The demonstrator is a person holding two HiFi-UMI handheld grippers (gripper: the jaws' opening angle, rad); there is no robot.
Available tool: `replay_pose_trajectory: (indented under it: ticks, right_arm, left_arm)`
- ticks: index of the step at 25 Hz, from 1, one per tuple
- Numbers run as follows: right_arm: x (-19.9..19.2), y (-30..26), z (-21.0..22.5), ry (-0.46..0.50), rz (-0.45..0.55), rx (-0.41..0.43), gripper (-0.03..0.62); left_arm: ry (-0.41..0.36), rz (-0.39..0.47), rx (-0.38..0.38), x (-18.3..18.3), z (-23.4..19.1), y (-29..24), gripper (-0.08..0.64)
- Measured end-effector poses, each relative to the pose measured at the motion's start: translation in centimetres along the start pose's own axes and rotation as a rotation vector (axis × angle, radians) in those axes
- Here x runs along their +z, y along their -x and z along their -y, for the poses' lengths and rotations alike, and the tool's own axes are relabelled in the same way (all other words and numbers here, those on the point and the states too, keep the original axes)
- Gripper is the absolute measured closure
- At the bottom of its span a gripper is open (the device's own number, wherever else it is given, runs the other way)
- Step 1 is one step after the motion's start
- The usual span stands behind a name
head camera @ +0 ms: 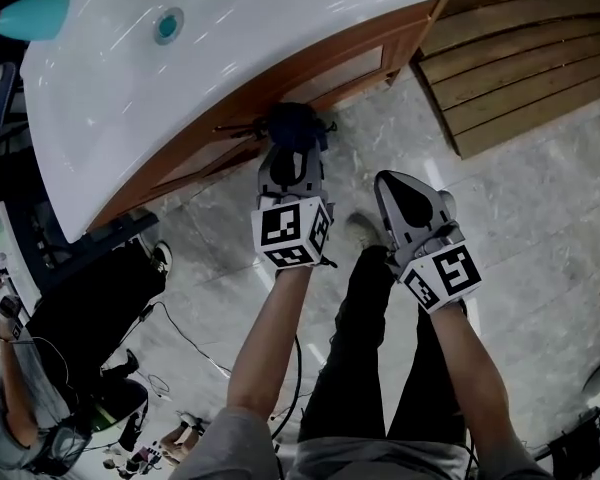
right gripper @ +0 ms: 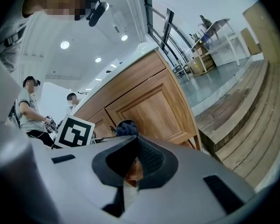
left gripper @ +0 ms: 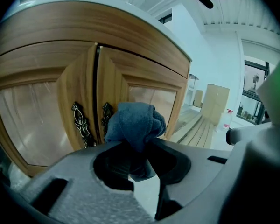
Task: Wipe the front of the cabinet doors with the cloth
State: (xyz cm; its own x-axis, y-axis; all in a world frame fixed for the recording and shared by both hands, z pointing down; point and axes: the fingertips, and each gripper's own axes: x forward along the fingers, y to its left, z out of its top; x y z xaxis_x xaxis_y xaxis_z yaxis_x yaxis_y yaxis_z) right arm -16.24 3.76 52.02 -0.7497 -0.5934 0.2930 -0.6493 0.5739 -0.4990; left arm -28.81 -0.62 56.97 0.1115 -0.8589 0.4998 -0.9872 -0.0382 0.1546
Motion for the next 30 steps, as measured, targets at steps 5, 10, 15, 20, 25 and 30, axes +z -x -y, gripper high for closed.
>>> replay_pose_trajectory:
  ticks: [5, 10, 15, 20, 25, 30]
  right_arm:
    - [0.0, -0.6, 0.1, -0.006, 0.001, -0.013, 0.581]
    - [-0.1, -1.3, -0.4, -0.005, 0.0, 0.001, 0.581]
    - [-0.1, -1.6, -1.0, -0.004, 0.003, 0.023, 0.581]
    - [0.0, -1.9, -1.1, -0.026, 0.005, 0.048, 0.581]
    - [0.4, -1.7, -0.8, -0.023, 0.011, 0.048, 0.581]
    - [0.8, -1.3, -0.1, -0.021, 0.02, 0.034, 0.582]
  left_arm:
    - [-0.027, -0.012, 0.004, -0.4, -0.6, -0.8, 0.468]
    - [-0.026, -0.019, 0.018, -0.5, -1.3, -1.3, 0.468]
    - [0.003, -0.018, 0.039, -0.6, -1.6, -1.4, 0.468]
    - [0.008, -0.014, 0.062, -0.7, -1.8, -1.6, 0.468]
    - [0.009, -0.017, 0.071, -0.6, -1.8, -1.6, 0.468]
    - [0.023, -0.016, 0.082, -0.5, -1.8, -1.8, 0.468]
